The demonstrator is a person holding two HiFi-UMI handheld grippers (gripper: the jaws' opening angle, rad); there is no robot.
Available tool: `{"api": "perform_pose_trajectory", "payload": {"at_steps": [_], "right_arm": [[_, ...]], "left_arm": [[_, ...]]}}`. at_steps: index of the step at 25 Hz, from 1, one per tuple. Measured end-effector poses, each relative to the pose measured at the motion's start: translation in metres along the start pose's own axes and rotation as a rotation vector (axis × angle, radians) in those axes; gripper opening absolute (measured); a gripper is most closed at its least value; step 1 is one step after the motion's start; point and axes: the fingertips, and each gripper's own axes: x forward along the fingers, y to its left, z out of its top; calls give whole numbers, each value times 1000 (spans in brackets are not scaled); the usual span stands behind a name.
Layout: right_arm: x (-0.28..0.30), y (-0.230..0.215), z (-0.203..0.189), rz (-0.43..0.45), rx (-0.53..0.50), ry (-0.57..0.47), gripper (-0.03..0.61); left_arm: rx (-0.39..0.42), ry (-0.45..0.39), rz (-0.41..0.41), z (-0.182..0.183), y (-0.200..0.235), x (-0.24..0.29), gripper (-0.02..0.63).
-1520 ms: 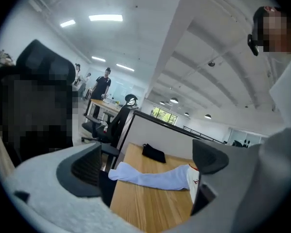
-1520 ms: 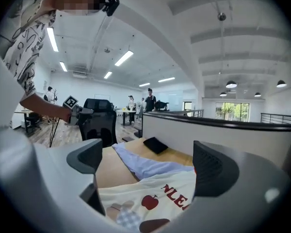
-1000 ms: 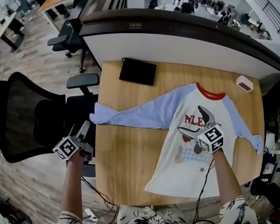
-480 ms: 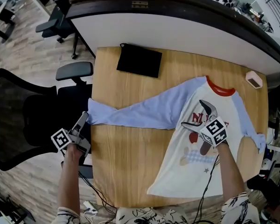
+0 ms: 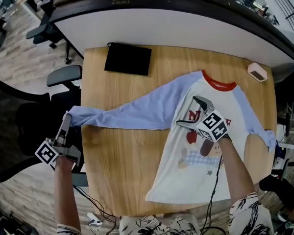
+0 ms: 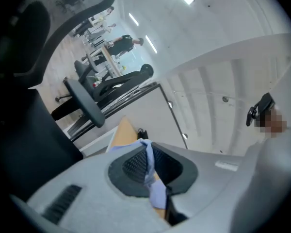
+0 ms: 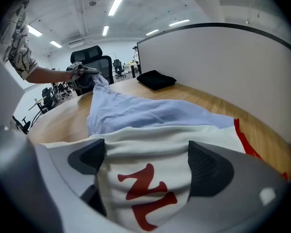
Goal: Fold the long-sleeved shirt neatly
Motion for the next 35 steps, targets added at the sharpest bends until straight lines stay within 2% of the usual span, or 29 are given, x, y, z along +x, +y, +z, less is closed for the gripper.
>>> {"api": "perform_pose_trajectory", "payload": {"at_steps": [5, 12, 18, 25, 29, 32, 35], "right_arm": [[-1, 1, -1, 13, -8, 22, 543], [-4, 3, -1, 49, -27, 12, 523], [-7, 5, -1, 67, -52, 4, 520], [-14, 4, 0, 66, -46, -51, 514], [-43, 1, 4, 73, -50, -110, 514], [-78, -12, -22, 51, -109, -91, 515], [-120, -32, -74, 15, -142, -42, 514]], "left_arm": [[113, -49, -135, 0, -114, 13, 8], [330, 10, -322, -45, -279, 74, 8], [343, 117, -489, -122, -387, 131, 8], [347, 258, -665, -220, -487, 175, 8], [370, 335, -726, -272, -527, 186, 8], [421, 381, -724, -309, -539, 194, 8], [467, 446, -691, -357, -533, 207, 9]]}}
